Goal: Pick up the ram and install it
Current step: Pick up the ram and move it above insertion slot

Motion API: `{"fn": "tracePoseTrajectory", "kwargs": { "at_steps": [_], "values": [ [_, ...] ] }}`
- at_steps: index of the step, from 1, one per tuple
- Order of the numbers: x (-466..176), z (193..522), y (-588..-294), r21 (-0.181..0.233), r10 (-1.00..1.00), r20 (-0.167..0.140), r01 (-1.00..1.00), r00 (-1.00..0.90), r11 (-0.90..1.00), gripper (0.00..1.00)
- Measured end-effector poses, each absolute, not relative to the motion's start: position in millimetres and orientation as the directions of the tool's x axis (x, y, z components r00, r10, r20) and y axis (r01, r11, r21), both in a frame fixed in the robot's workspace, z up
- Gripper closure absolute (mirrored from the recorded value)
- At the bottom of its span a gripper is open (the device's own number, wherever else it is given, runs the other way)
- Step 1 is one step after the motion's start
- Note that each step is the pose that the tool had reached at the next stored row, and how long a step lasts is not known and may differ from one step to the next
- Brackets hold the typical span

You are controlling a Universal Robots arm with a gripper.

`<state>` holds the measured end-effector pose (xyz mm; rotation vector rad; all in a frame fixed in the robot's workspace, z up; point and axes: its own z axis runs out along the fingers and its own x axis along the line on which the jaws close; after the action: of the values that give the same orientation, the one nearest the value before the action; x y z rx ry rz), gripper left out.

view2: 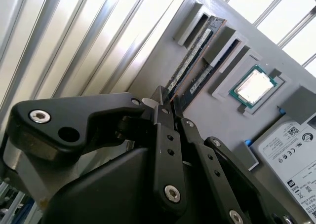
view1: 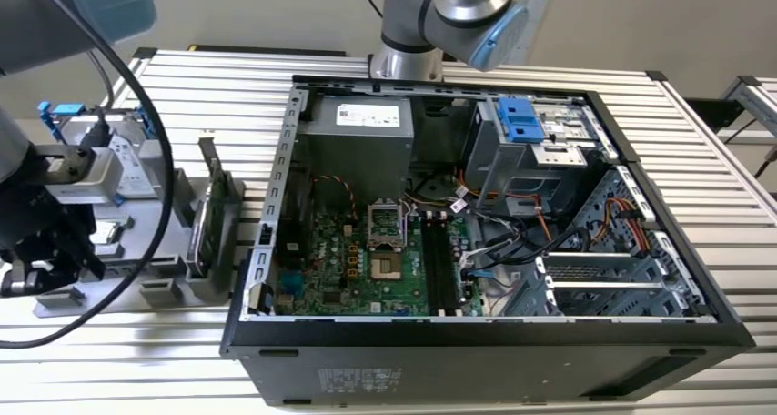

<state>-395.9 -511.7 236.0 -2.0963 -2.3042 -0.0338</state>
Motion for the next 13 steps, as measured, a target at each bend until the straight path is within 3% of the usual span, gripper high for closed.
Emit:
{"fn": "tracePoseTrajectory", "kwargs": {
  "at_steps": [13],
  "values": [
    [-396,252,-512,-0.002,0.996,0.034,0.997,-0.078,0.078,1.00]
  ]
}}
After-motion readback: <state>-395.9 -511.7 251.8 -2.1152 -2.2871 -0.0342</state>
